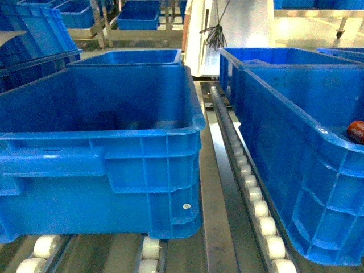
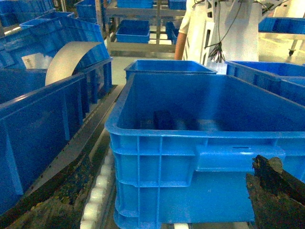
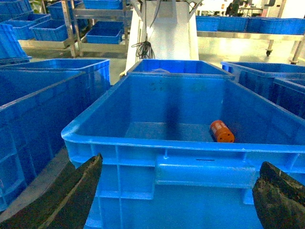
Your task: Sort blue parts and orange caps into right shelf containers
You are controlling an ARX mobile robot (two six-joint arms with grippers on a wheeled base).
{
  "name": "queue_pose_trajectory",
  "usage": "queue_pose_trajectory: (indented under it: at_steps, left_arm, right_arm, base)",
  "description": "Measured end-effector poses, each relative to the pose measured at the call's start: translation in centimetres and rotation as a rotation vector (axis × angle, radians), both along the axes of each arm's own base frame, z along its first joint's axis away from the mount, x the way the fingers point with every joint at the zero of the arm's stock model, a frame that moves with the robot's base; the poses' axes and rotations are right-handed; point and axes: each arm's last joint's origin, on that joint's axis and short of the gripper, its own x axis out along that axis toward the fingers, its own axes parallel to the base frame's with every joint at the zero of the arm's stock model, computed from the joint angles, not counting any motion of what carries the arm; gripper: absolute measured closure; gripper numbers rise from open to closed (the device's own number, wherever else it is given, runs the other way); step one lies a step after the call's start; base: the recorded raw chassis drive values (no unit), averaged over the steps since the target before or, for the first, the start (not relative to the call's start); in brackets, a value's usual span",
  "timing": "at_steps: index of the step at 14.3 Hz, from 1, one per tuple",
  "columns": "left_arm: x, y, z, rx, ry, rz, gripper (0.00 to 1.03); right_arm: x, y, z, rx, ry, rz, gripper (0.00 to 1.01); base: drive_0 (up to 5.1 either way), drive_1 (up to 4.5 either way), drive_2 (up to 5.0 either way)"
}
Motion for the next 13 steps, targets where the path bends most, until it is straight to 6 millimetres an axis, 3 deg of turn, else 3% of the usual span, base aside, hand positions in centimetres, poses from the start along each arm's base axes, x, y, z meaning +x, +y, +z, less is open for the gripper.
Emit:
queue_pose_trajectory:
  at_steps: [13]
  left_arm:
    - [0.00,0.00,0.00,0.000,0.000,0.000,0.05]
  right_arm:
    - [0.00,0.00,0.00,0.000,0.000,0.000,0.03]
  base:
    - [0.0,0.00,0.0]
